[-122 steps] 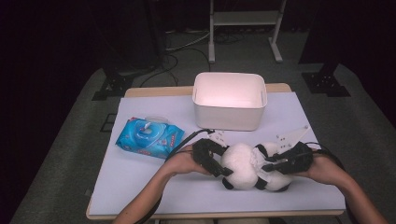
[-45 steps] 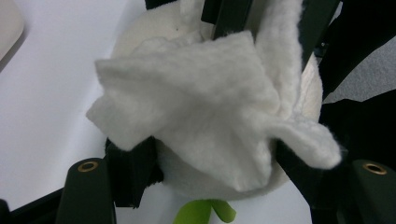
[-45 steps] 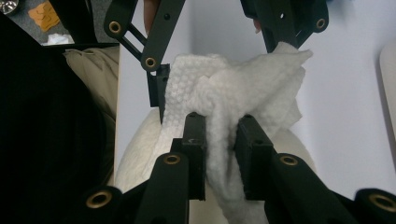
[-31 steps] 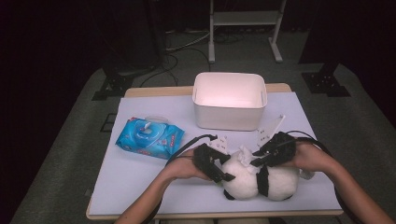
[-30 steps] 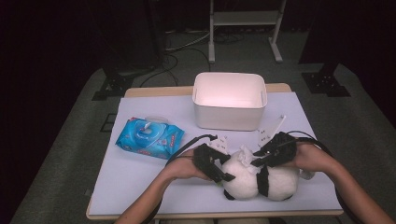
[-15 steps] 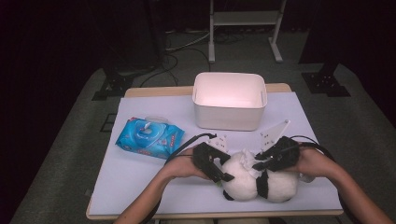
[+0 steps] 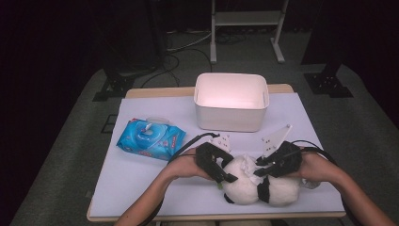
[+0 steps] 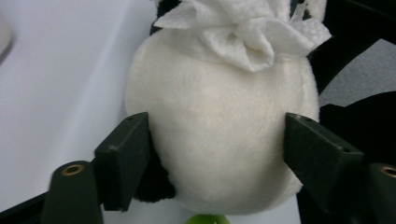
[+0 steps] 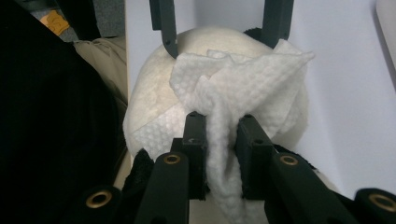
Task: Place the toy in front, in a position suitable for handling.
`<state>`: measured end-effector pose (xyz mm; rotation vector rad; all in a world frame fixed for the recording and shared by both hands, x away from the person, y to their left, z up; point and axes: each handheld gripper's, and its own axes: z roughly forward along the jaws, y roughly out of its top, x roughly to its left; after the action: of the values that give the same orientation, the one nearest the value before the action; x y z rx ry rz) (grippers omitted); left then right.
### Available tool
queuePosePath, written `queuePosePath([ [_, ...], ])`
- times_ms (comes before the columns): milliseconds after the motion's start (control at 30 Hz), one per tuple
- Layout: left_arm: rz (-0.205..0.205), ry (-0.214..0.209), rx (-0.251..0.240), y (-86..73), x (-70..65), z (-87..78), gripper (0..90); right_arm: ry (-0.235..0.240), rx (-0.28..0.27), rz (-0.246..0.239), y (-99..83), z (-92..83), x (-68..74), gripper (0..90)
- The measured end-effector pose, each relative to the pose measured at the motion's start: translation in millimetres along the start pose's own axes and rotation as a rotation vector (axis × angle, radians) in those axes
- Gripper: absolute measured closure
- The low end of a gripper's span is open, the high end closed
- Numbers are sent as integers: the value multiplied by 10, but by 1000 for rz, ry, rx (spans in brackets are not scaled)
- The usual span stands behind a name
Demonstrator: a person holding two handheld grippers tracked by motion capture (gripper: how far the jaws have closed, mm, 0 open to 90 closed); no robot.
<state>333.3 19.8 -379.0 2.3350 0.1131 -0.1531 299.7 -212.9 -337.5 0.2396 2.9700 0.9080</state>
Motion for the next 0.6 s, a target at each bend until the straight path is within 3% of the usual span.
queuePosePath([
  [267, 6, 2, -4, -17, -21, 5, 282, -9, 28, -45, 157, 0, 7, 745],
  [600, 8, 2, -7, -36, -24, 2, 281, 14, 51, -81, 411, 151, -45, 743],
])
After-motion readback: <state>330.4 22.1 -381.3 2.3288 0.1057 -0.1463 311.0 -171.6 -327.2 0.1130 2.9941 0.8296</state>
